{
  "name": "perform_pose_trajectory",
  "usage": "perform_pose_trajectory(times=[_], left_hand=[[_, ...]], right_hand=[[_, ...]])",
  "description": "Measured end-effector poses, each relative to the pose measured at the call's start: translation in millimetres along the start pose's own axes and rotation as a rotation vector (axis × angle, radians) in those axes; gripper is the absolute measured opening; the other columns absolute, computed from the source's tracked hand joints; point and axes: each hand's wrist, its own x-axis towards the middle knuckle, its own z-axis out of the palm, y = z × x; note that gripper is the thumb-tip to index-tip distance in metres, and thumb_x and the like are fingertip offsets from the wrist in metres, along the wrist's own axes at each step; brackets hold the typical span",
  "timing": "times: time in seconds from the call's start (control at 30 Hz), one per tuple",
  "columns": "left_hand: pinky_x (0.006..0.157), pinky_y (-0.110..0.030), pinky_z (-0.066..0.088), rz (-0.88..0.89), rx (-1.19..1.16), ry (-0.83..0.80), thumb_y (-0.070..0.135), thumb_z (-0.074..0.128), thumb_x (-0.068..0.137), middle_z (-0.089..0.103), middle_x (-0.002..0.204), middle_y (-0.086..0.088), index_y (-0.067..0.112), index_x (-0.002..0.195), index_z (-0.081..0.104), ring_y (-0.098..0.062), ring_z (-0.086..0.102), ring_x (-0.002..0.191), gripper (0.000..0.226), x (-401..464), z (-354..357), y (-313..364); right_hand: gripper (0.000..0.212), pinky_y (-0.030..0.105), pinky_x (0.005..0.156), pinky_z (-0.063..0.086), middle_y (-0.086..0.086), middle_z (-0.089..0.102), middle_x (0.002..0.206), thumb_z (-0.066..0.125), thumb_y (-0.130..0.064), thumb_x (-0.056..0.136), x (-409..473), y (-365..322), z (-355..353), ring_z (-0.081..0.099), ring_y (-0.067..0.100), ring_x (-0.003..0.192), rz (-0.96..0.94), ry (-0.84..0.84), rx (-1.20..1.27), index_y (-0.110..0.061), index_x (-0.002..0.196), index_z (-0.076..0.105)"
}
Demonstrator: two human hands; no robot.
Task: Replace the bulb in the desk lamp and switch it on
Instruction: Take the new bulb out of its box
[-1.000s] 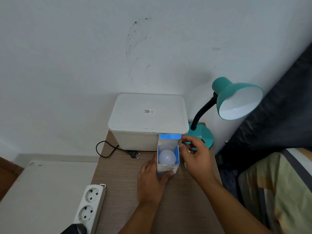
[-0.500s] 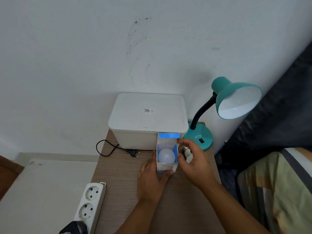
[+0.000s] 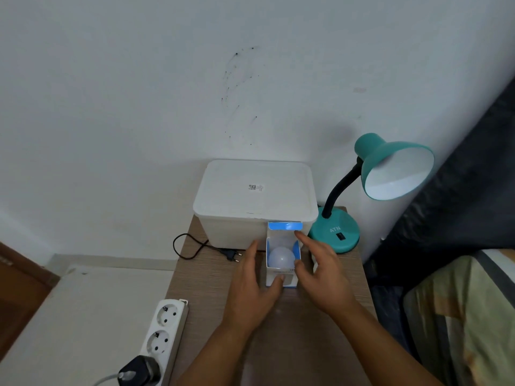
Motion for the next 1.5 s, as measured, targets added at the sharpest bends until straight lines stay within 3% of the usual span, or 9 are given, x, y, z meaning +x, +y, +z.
perform_pose_trajectory(times=[0.07, 0.17, 0.27, 0.4, 0.7, 0.9, 1.1, 1.3, 1.5], left_hand=[[0.101, -0.001, 0.033, 0.044, 0.009, -0.01, 0.038, 0.078, 0.083, 0.038, 0.143, 0.028, 0.042, 0.148, 0.029, 0.014, 0.036, 0.133, 0.081, 3.9, -5.2, 7.0], [0.106, -0.006, 0.033, 0.135, 0.065, -0.035, 0.035, 0.078, 0.085, 0.041, 0.15, 0.013, 0.027, 0.15, 0.035, 0.003, 0.036, 0.139, 0.078, 11.3, -10.1, 9.7], [0.111, -0.016, 0.037, 0.184, 0.149, -0.069, 0.038, 0.075, 0.086, 0.035, 0.154, 0.006, 0.036, 0.15, 0.031, -0.004, 0.034, 0.142, 0.078, 17.0, -12.2, 7.0], [0.098, 0.002, 0.027, 0.175, 0.205, -0.106, 0.041, 0.072, 0.088, 0.029, 0.153, 0.007, 0.046, 0.154, 0.017, -0.003, 0.035, 0.136, 0.086, 20.2, -14.5, 10.7], [0.083, 0.011, 0.024, 0.109, 0.228, -0.165, 0.046, 0.074, 0.085, 0.037, 0.142, 0.009, 0.05, 0.154, -0.001, 0.004, 0.037, 0.123, 0.102, 34.4, -12.5, 13.7], [0.089, 0.001, 0.031, 0.108, 0.223, -0.193, 0.047, 0.075, 0.083, 0.04, 0.137, 0.01, 0.062, 0.146, -0.008, 0.0, 0.044, 0.119, 0.106, 38.0, -16.0, 13.7], [0.095, -0.014, 0.038, 0.132, 0.244, -0.192, 0.05, 0.073, 0.084, 0.043, 0.139, 0.006, 0.06, 0.148, -0.009, 0.004, 0.041, 0.118, 0.105, 38.7, -17.7, 14.0], [0.109, -0.031, 0.046, 0.14, 0.224, -0.183, 0.051, 0.074, 0.083, 0.044, 0.142, 0.005, 0.056, 0.151, -0.007, -0.006, 0.045, 0.129, 0.106, 39.3, -17.9, 15.0], [0.109, -0.041, 0.047, 0.15, 0.239, -0.173, 0.052, 0.074, 0.082, 0.046, 0.144, 0.004, 0.055, 0.152, -0.006, -0.012, 0.044, 0.135, 0.106, 39.8, -17.7, 15.3]], right_hand=[[0.058, 0.028, 0.097, 0.045, -0.01, 0.056, 0.121, 0.064, -0.02, 0.089, -0.3, -0.2, 0.6, 0.049, 0.006, 0.115, 0.009, 0.003, -0.003, -0.035, 0.142, 0.045], [0.057, 0.033, 0.097, 0.048, -0.014, 0.054, 0.115, 0.065, -0.02, 0.088, -0.8, -1.5, 2.2, 0.05, 0.007, 0.112, 0.004, 0.008, -0.008, -0.034, 0.141, 0.047], [0.056, 0.037, 0.097, 0.049, -0.015, 0.052, 0.111, 0.065, -0.021, 0.089, -0.6, -2.8, 2.8, 0.052, 0.01, 0.111, -0.007, 0.009, -0.008, -0.033, 0.141, 0.047], [0.055, 0.033, 0.103, 0.044, -0.01, 0.055, 0.13, 0.064, -0.021, 0.09, -1.6, -4.6, 2.2, 0.047, 0.007, 0.121, 0.002, 0.009, -0.005, -0.033, 0.141, 0.046], [0.045, 0.03, 0.109, 0.035, -0.009, 0.051, 0.142, 0.065, -0.023, 0.09, 0.3, 0.2, 3.8, 0.041, 0.007, 0.131, -0.038, 0.009, -0.073, -0.027, 0.134, 0.055], [0.041, 0.022, 0.096, 0.035, -0.008, 0.052, 0.135, 0.065, -0.033, 0.089, 7.9, -0.3, 4.0, 0.037, 0.003, 0.119, 0.055, -0.034, -0.148, -0.024, 0.129, 0.059], [0.051, 0.035, 0.094, 0.049, -0.003, 0.06, 0.127, 0.067, -0.043, 0.083, 24.0, -4.8, 0.6, 0.052, 0.013, 0.111, 0.118, -0.146, -0.234, -0.022, 0.129, 0.061], [0.058, 0.032, 0.086, 0.053, -0.002, 0.066, 0.125, 0.067, -0.049, 0.078, 43.2, -14.0, -4.1, 0.062, 0.017, 0.106, 0.191, -0.341, -0.303, -0.021, 0.129, 0.062], [0.054, 0.04, 0.084, 0.057, 0.0, 0.072, 0.108, 0.066, -0.057, 0.074, 54.2, -21.8, -5.5, 0.068, 0.019, 0.089, 0.246, -0.447, -0.344, -0.024, 0.117, 0.068]])
